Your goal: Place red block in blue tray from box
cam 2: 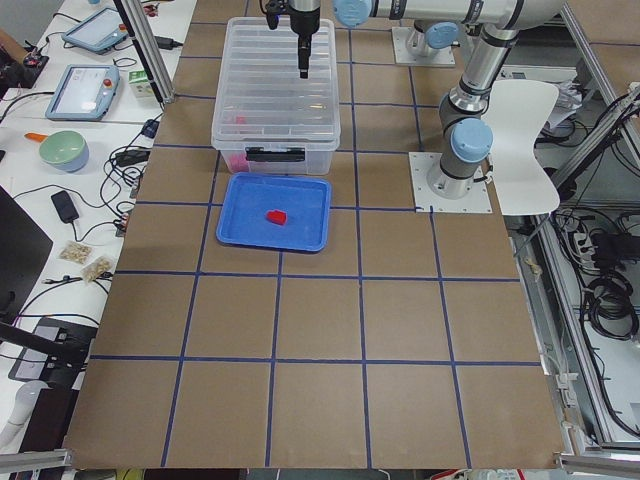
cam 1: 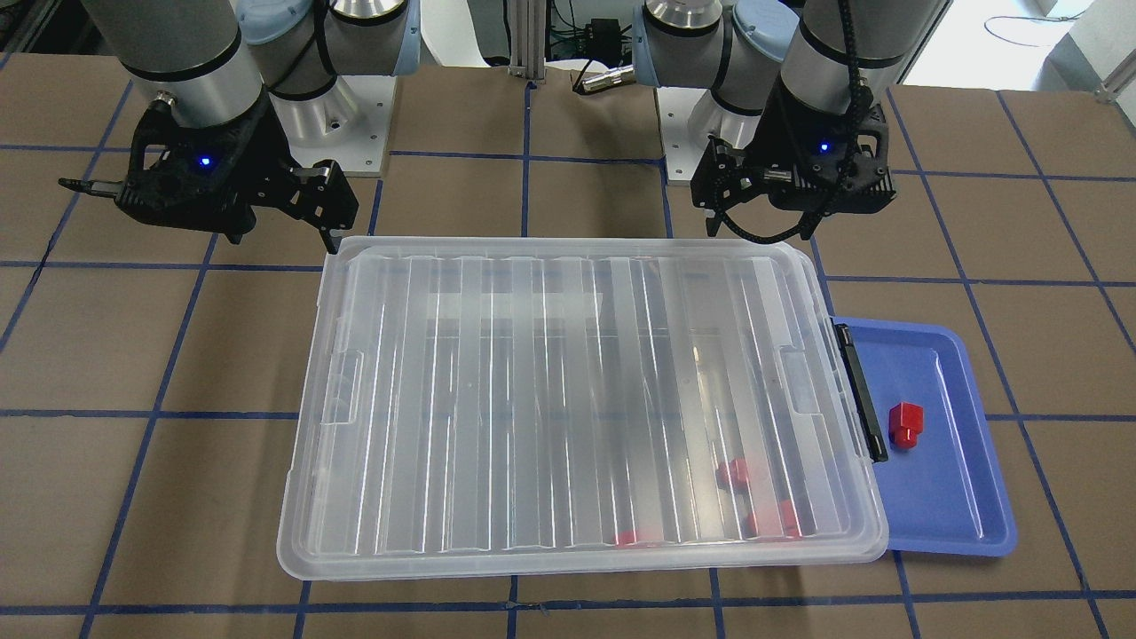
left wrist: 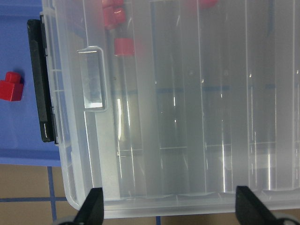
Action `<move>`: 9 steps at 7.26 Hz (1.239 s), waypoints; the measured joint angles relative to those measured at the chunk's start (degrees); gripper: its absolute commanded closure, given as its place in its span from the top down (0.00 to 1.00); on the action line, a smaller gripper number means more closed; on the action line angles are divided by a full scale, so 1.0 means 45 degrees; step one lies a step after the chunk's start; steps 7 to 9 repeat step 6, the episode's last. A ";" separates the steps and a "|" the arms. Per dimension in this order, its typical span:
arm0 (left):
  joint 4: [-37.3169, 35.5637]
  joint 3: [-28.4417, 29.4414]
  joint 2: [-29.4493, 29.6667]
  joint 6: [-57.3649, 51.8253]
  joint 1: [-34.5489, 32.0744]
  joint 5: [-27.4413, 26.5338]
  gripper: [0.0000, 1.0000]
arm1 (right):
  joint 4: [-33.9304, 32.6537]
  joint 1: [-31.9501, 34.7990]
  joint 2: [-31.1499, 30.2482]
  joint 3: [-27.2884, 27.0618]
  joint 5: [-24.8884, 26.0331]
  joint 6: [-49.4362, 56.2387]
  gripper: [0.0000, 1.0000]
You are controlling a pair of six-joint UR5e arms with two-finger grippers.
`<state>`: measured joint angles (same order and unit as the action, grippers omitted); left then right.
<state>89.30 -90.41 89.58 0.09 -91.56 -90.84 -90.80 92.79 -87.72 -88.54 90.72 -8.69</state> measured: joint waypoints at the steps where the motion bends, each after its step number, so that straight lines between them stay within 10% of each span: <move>1: 0.0000 -0.0017 -0.0033 0.0000 -0.0004 -0.0030 1.00 | 0.0003 -0.0051 -0.0013 0.0003 -0.0020 0.0105 1.00; 9: 0.0000 -0.0028 -0.0037 0.0000 -0.0005 -0.0029 1.00 | 0.0190 -0.0365 -0.0016 -0.0002 -0.0132 0.1157 1.00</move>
